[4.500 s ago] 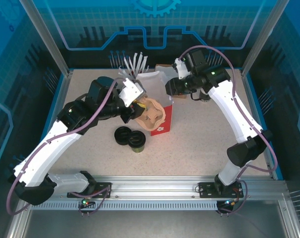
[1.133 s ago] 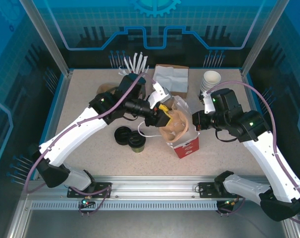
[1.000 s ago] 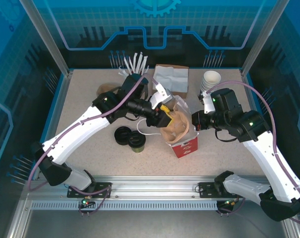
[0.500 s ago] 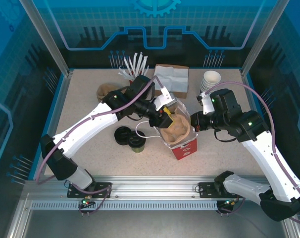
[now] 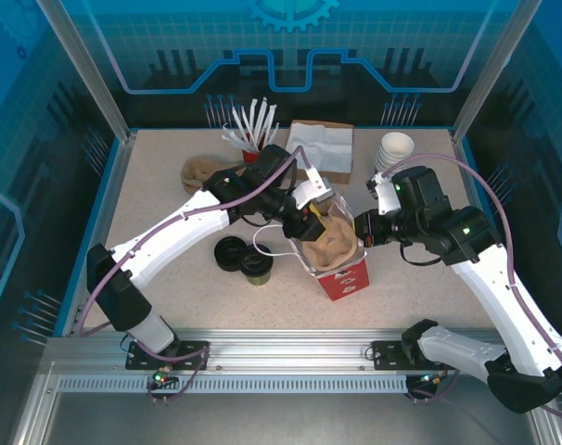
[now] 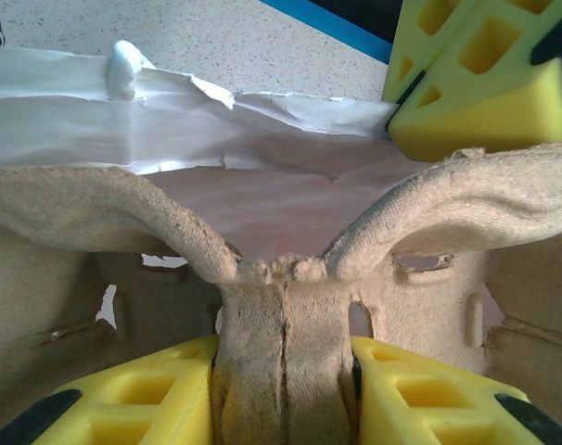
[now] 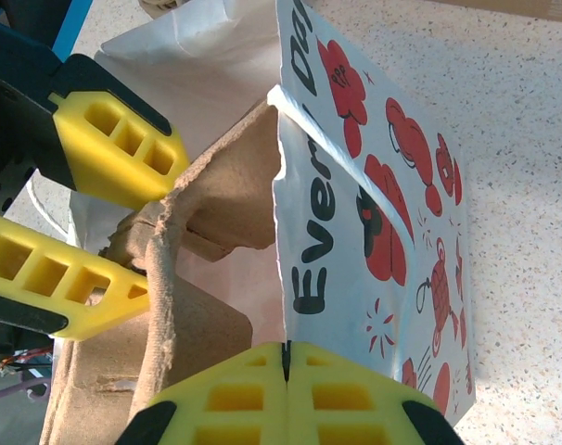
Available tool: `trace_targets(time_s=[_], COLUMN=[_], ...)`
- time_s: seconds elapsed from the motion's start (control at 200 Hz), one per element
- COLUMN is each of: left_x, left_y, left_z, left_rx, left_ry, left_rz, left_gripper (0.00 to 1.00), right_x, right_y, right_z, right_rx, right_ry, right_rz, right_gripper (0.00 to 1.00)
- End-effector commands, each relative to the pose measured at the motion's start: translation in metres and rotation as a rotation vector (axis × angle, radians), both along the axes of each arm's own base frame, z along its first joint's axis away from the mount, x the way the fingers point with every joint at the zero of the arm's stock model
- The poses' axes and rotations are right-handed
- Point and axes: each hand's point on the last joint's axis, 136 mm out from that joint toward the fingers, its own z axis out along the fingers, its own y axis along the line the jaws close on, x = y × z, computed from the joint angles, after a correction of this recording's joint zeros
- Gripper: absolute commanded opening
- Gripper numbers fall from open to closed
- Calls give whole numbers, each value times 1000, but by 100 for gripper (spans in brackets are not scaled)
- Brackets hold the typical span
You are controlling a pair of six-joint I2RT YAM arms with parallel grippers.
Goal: Pack the takeout coffee
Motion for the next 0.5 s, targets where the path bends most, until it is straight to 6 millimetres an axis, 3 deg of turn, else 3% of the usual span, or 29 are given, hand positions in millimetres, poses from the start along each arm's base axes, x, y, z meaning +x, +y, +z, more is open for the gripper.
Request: trace_targets(time_s=[0.0, 0.49], left_x=[3, 3], left_y=[1, 3], left_z=[-13, -29], left_rx=[23, 147], left_ry=[-4, -66], left_rz=[-13, -7], left_gripper=[36, 35], right_x=[0, 0], right_y=[6, 10], right_z=[1, 3], right_rx=[32, 60], right_ry=[8, 27], right_rz=[11, 5], right_gripper=[0, 0])
